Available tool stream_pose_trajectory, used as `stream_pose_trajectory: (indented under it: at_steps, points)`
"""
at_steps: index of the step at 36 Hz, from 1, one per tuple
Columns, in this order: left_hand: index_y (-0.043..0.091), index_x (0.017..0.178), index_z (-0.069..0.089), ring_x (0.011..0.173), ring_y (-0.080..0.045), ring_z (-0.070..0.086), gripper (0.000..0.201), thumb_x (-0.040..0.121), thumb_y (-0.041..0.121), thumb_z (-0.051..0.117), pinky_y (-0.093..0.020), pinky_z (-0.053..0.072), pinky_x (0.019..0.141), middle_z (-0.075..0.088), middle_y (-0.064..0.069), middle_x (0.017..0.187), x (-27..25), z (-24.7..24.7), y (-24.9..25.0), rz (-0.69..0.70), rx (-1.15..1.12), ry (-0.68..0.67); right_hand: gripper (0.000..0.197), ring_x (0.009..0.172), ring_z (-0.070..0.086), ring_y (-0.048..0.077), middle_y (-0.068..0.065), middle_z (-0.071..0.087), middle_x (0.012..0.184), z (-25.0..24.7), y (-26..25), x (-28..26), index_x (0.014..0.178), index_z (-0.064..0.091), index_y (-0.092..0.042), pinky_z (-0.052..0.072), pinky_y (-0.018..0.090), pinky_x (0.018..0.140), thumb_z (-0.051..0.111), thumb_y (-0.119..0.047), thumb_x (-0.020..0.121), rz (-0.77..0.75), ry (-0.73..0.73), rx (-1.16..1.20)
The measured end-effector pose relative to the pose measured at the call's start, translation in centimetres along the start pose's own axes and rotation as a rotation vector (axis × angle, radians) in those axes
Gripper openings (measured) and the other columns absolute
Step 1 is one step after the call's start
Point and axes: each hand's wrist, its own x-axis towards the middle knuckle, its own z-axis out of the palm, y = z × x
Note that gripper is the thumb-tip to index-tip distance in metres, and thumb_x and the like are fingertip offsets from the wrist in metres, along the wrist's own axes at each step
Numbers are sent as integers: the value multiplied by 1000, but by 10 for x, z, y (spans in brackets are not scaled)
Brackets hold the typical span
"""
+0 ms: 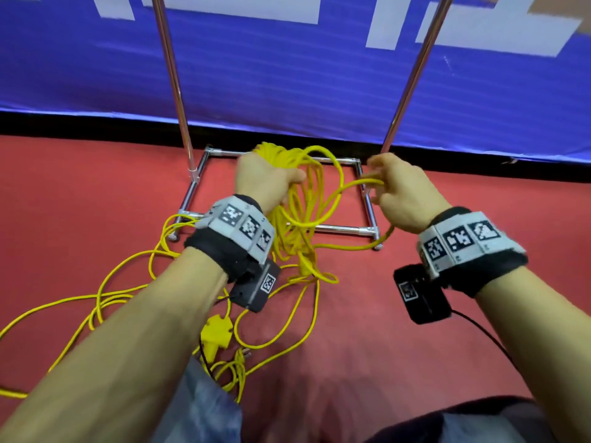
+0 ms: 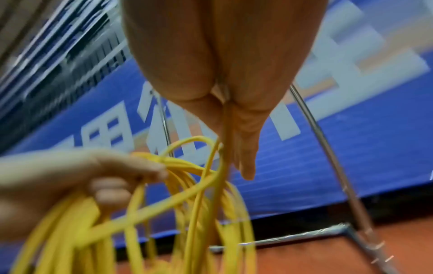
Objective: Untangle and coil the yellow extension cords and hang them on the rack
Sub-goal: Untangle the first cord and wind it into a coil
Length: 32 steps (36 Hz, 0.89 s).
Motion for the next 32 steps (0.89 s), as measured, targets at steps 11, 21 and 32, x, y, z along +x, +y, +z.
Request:
stream_pose_trajectory:
  at_steps: [11,21,32]
  points:
    - [0,61,71,41,-24,48,11,59,11,72,-27,43,51,62,-13,52,20,-37,-20,-241,124,138,33,60,56,21,4,54,61,-49,22,1,78,46,-15,54,35,71,27,11,86,237,415,1444]
    - [12,45,70,41,-19,42,29,72,12,79,-32,41,56,65,-23,69,17,-32,-15,-174,-117,20,24,44,58,22,9,61,49,5,22,9,79,48,-6,56,32,54,40,16,85,409,82,796]
    - [-8,84,63,38,-15,33,18,88,9,65,-24,30,42,41,0,35,-2,-14,6,-158,-412,-334,30,115,58,32,13,66,113,52,8,-3,107,68,-13,44,33,96,65,-13,78,226,-240,-22]
